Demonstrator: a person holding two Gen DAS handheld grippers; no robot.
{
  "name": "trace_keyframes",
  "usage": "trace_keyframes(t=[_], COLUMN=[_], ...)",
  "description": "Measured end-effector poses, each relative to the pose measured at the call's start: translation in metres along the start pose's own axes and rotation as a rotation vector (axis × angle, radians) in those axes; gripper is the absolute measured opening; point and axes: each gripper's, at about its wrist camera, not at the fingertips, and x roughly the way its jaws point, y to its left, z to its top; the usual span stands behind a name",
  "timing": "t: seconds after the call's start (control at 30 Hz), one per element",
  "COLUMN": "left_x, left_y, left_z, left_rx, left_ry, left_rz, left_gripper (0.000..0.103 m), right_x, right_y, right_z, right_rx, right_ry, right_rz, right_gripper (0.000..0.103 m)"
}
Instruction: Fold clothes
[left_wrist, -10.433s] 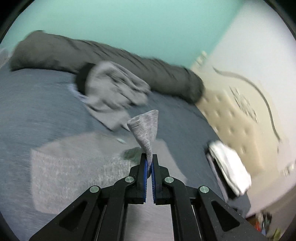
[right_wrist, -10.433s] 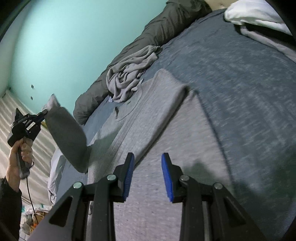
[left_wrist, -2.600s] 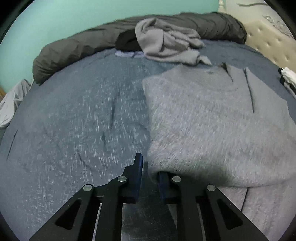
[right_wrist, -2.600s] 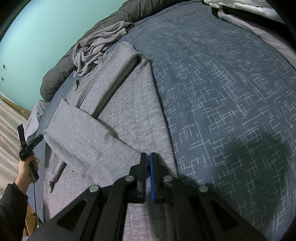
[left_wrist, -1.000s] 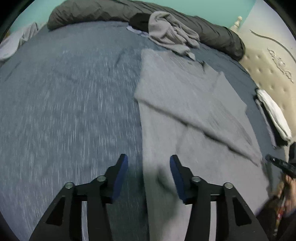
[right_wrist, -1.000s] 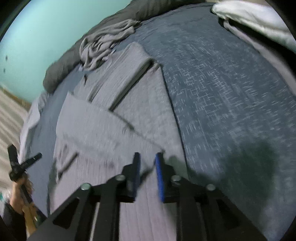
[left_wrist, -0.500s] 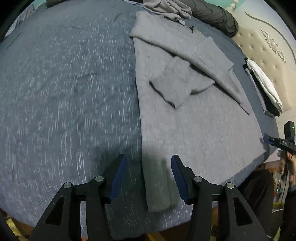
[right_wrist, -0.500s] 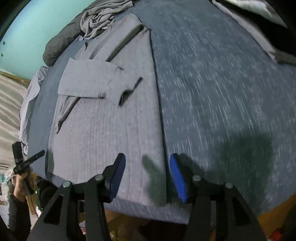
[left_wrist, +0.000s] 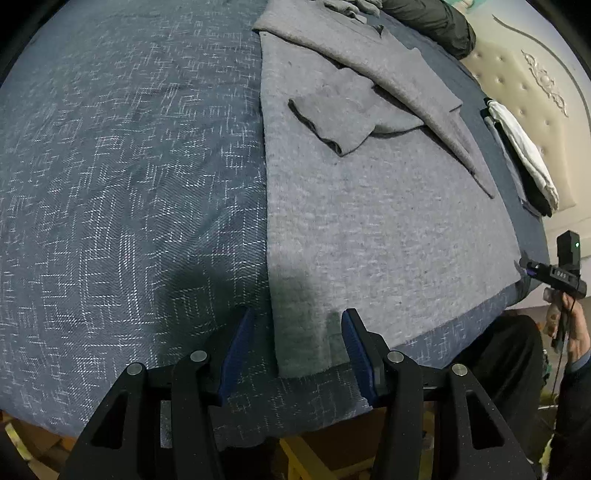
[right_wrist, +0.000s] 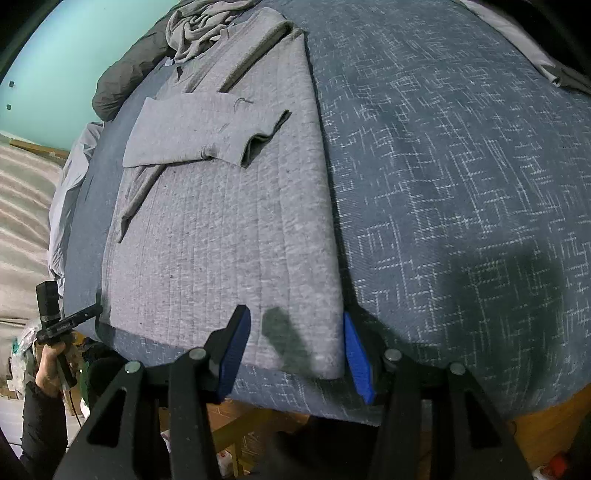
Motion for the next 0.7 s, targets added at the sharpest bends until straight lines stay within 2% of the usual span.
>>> trace_keyframes(t=[0.07, 0.13, 0.17, 0.2, 0.27, 0.4, 0.5, 0.53, 0.7], left_x=[0.003, 0.003, 0.003, 0.004, 0.008, 0.014, 0.016, 0.016, 0.007], left_y=[-0.001, -0.005, -0.007, -0.011, -0.017, -0.012, -0.010, -0.010, -0.011], left_z=[0.000, -0.001, -0.002, -0.003, -0.005, -0.002, -0.001, -0.002, -0.002], left_rx=[-0.005, 0.008, 0.015, 0.030, 0.059, 0.025, 0.023, 0.026, 0.041], left_ry=[-0.005, -0.013, -0.016, -0.008, 0.002, 0.008, 0.009, 0.008, -0.003], left_rz=[0.002, 0.006, 0.004, -0.001, 0.013, -0.010, -0.025, -0.035, -0.050], left_gripper=[0.053, 0.042, 0.024, 0.014, 0.014, 0.014, 0.012, 0.009, 0.005], right_x=[0.002, 0.003, 0.005, 0.007, 0.008, 0.008, 0.009, 0.008, 0.000], right_y=[0.001, 0.003, 0.005, 0.006, 0.008, 0.006, 0.006, 0.006, 0.010], right_z=[0.001, 0.001, 0.001, 0.001, 0.001, -0.001, -0.001, -0.001, -0.003], right_rx=[-0.004, -0.012, -0.017, -0.022, -0.032, -0.041, -0.041, -0.050, -0.079], right_ry=[0.000, 0.000, -0.002, -0.004, -0.006, -0.009, -0.013, -0.014, -0.029], right_rz=[0.000, -0.004, -0.006, -0.008, -0.011, -0.010, -0.006, -0.007, 0.005], right_gripper=[0.051, 0.051, 0.051, 0.051, 0.047, 0.041, 0.024, 0.015, 0.007])
